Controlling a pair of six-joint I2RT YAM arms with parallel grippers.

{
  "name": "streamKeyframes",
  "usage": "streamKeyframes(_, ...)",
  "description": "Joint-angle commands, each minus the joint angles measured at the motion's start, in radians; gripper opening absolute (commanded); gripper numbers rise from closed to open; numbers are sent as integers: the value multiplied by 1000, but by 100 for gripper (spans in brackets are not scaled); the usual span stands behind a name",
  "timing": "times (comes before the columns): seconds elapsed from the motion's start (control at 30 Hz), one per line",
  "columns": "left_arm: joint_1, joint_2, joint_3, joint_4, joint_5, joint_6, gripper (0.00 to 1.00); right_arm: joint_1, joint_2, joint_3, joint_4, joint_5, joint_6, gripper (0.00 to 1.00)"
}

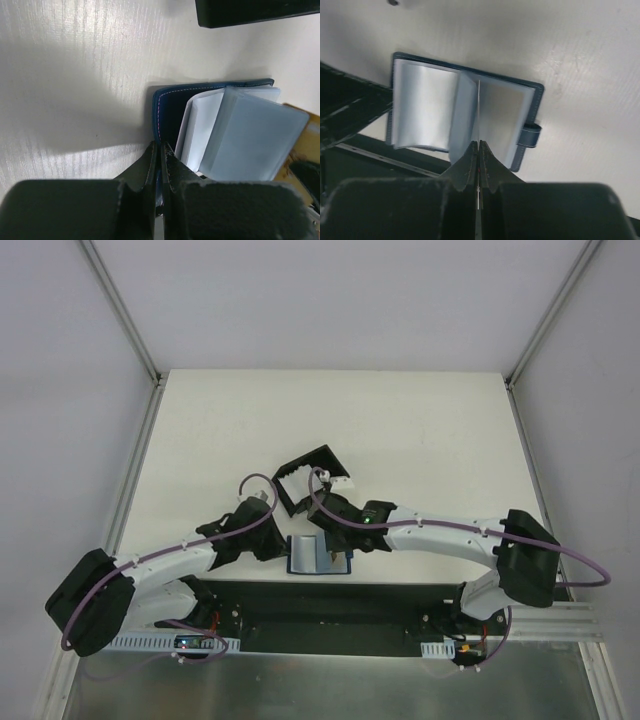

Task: Put the credit cards into the card holder
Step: Insert the credit card into the card holder.

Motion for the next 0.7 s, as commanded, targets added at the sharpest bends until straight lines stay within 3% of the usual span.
streamKeyframes(0.0, -11, 30, -10, 21, -10, -8, 0, 31, 9, 89, 32, -26, -56, 0)
streamKeyframes(0.37, -12, 43, -42, 72, -16, -29, 0, 19, 75, 80, 158, -195, -86, 0)
streamKeyframes(0.47, -12, 37, -57, 78, -19, -40, 0, 16, 48, 66, 149, -149, -84, 1)
streamKeyframes(0.67, -12, 37, -71, 90, -19, -44, 0, -78, -86, -132, 297, -197, -17, 0)
